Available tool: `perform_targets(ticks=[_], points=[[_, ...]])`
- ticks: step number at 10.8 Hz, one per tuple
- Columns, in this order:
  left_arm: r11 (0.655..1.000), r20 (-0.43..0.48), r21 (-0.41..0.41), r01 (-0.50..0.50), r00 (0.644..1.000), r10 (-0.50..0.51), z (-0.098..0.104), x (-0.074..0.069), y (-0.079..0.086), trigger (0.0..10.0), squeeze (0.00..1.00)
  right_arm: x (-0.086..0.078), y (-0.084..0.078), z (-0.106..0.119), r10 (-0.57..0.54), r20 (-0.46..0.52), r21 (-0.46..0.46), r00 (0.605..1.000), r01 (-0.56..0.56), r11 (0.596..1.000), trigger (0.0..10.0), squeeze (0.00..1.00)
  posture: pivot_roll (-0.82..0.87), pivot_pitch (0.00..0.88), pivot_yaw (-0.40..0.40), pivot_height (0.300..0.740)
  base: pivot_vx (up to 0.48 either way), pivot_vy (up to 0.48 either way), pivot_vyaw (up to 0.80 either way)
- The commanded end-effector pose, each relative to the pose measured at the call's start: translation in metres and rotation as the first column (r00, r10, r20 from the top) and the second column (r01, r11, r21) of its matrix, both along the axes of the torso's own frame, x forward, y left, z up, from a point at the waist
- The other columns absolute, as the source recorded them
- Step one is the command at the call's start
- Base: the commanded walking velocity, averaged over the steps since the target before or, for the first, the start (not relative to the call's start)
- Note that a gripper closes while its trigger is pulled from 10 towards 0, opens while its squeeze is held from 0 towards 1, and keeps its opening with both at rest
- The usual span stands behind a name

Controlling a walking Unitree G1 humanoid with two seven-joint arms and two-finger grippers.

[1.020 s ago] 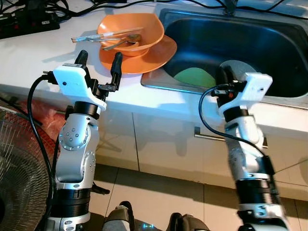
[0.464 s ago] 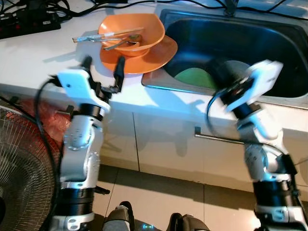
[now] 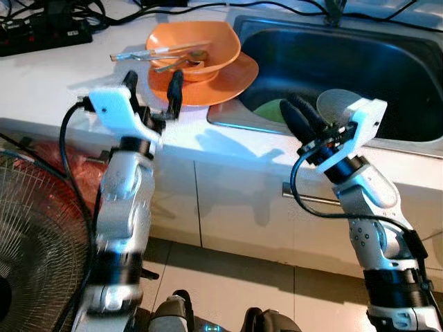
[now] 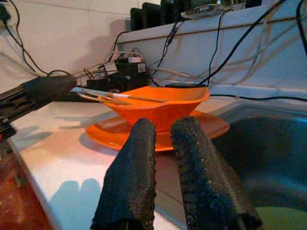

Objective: Kitchen organization

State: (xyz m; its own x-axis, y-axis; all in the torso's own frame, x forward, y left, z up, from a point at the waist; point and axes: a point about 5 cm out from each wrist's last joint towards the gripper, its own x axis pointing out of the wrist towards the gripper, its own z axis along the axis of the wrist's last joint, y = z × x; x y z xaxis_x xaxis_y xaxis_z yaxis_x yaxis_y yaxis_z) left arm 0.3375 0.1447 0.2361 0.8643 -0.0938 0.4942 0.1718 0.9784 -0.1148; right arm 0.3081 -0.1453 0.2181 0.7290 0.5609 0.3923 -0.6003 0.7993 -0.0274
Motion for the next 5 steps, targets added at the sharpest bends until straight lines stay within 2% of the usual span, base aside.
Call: perform_targets(ticks=[1,3,5], points=[[1.0,-0.003,0.005,-0.026,1.0,0.026,-0.001,0.003,0.0,10.0,0.0,-0.003,0.003,0.003,0.028,0.01,0.0,1.0,-0.028,1.0,10.0,0.0,0.0,0.149,0.007,0.74,0.0,0.0,0.0],[0.999,-0.013,0.001,-0.05,0.999,0.05,0.0,0.01,0.0,10.0,0.0,-0.004,0.003,0.003,0.031,0.01,0.003,0.999,-0.031,1.0,10.0,0.0,-0.01,0.146,0.007,0.74,0.0,0.0,0.0],[0.997,-0.016,0.039,-0.066,0.998,0.067,0.0,0.019,-0.001,10.0,0.0,-0.005,0.002,0.003,0.023,0.005,0.003,1.0,-0.023,1.0,10.0,0.0,-0.01,0.156,0.001,0.74,0.0,0.0,0.0]])
